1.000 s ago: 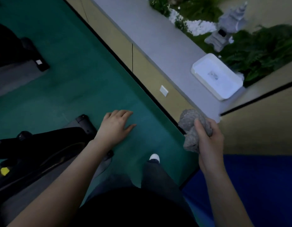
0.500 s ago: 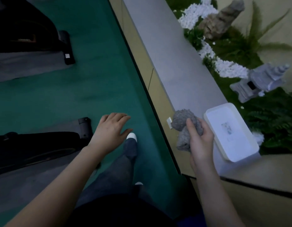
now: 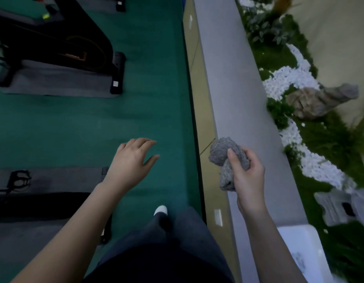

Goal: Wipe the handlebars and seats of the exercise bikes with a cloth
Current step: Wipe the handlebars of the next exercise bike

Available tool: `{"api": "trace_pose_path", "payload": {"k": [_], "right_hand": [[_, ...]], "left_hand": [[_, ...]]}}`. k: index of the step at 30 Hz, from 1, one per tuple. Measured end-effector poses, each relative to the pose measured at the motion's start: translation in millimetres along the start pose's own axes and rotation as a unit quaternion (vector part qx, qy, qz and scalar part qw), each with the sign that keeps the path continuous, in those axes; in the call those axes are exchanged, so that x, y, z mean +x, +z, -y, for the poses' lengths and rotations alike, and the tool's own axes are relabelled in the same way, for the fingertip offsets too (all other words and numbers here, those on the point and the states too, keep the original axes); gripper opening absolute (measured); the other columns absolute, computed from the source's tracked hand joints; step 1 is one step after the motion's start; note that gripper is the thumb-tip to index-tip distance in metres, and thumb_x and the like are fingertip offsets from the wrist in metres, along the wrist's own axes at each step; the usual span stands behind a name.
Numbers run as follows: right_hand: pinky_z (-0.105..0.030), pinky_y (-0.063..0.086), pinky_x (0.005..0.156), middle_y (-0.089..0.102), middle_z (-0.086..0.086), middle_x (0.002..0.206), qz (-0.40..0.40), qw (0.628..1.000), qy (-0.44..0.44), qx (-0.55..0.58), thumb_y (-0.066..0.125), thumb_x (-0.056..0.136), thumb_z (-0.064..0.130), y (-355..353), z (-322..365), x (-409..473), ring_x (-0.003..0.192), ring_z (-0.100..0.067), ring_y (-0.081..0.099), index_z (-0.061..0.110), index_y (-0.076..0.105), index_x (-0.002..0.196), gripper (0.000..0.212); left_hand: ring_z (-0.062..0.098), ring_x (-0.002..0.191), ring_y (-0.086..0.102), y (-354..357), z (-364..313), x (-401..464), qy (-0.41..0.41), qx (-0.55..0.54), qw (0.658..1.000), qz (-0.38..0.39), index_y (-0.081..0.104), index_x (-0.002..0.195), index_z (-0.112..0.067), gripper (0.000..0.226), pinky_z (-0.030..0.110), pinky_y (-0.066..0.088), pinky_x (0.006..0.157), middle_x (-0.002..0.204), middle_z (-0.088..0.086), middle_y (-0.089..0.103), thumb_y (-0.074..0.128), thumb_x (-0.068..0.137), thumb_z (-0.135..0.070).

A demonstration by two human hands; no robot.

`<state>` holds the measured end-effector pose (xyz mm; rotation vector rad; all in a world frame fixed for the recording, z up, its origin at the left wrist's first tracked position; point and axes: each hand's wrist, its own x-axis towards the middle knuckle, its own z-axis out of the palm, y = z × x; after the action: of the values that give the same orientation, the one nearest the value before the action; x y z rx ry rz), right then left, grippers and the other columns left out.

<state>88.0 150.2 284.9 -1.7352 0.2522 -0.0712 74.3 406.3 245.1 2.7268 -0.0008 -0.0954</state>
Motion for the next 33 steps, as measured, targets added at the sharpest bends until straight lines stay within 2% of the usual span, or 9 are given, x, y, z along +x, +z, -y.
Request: {"api": "trace_pose_path", "payload": {"k": [2,6,10,13,17,21,23,25,33], "right_hand": [[-0.016,0.049,0.063,0.068,0.012,0.080,0.034,0.999,-0.015,-0.022,0.065,0.090,0.020,18,6,31,0.074,0.000,0.064,0.026,0.064,0.088,0.007],[-0.028,0.053,0.071,0.069,0.005,0.086,0.108,0.992,-0.040,-0.060,0.066,0.089,0.019,60,16,92,0.080,-0.010,0.065,0.025,0.064,0.089,0.007],[-0.020,0.052,0.071,0.070,0.009,0.088,0.188,0.977,-0.070,-0.075,0.067,0.089,0.020,105,26,160,0.084,-0.007,0.066,0.028,0.065,0.091,0.008],[-0.022,0.053,0.072,0.070,0.006,0.090,0.231,0.965,-0.086,-0.086,0.067,0.089,0.021,135,35,218,0.084,-0.009,0.067,0.024,0.066,0.094,0.006],[-0.015,0.050,0.064,0.069,0.006,0.088,0.274,0.953,-0.092,-0.089,0.067,0.088,0.023,164,50,298,0.078,-0.005,0.065,0.027,0.065,0.091,0.005],[-0.023,0.050,0.065,0.068,0.005,0.087,0.304,0.944,-0.086,-0.094,0.066,0.089,0.023,195,64,364,0.078,-0.009,0.064,0.028,0.064,0.088,0.006],[-0.025,0.050,0.068,0.068,0.007,0.086,0.321,0.939,-0.085,-0.088,0.067,0.089,0.023,215,69,383,0.079,-0.009,0.065,0.030,0.064,0.087,0.008],[-0.022,0.051,0.067,0.068,0.011,0.085,0.351,0.929,-0.083,-0.081,0.067,0.089,0.022,239,72,392,0.078,-0.005,0.065,0.030,0.064,0.087,0.009],[-0.013,0.049,0.065,0.069,0.009,0.084,0.480,0.863,-0.124,-0.095,0.067,0.089,0.018,367,88,395,0.077,-0.001,0.065,0.020,0.066,0.091,0.003]], "left_hand": [[0.028,0.118,0.052,-7,12,14,-0.041,-0.005,0.999,-0.009,0.057,0.128,-0.012,0.043,0.041,0.037,0.095,0.128,0.004,0.058,0.058,0.091,-0.035],[0.030,0.116,0.053,-17,35,40,-0.123,-0.017,0.992,-0.036,0.058,0.126,-0.010,0.043,0.043,0.039,0.093,0.126,0.006,0.060,0.061,0.090,-0.033],[0.029,0.118,0.052,-24,54,75,-0.199,-0.014,0.978,-0.067,0.056,0.128,-0.011,0.044,0.044,0.038,0.095,0.128,0.005,0.058,0.059,0.091,-0.034],[0.027,0.119,0.050,-28,60,113,-0.253,-0.014,0.963,-0.093,0.054,0.130,-0.012,0.045,0.043,0.038,0.096,0.130,0.003,0.057,0.057,0.092,-0.036],[0.023,0.121,0.049,-37,57,170,-0.295,-0.014,0.949,-0.113,0.052,0.133,-0.015,0.047,0.040,0.036,0.097,0.133,0.000,0.054,0.053,0.093,-0.039],[0.022,0.121,0.049,-48,57,212,-0.326,-0.005,0.936,-0.132,0.052,0.133,-0.016,0.047,0.038,0.034,0.098,0.132,-0.001,0.055,0.052,0.093,-0.041],[0.021,0.121,0.048,-53,62,223,-0.346,-0.001,0.928,-0.136,0.052,0.133,-0.017,0.047,0.037,0.034,0.098,0.131,-0.002,0.055,0.051,0.093,-0.042],[0.021,0.121,0.048,-57,70,231,-0.367,0.000,0.920,-0.138,0.051,0.133,-0.018,0.047,0.037,0.033,0.099,0.131,-0.002,0.055,0.050,0.093,-0.043],[0.022,0.120,0.048,-76,137,252,-0.456,0.000,0.874,-0.165,0.052,0.132,-0.018,0.048,0.036,0.030,0.099,0.125,0.000,0.059,0.052,0.093,-0.044]]}}
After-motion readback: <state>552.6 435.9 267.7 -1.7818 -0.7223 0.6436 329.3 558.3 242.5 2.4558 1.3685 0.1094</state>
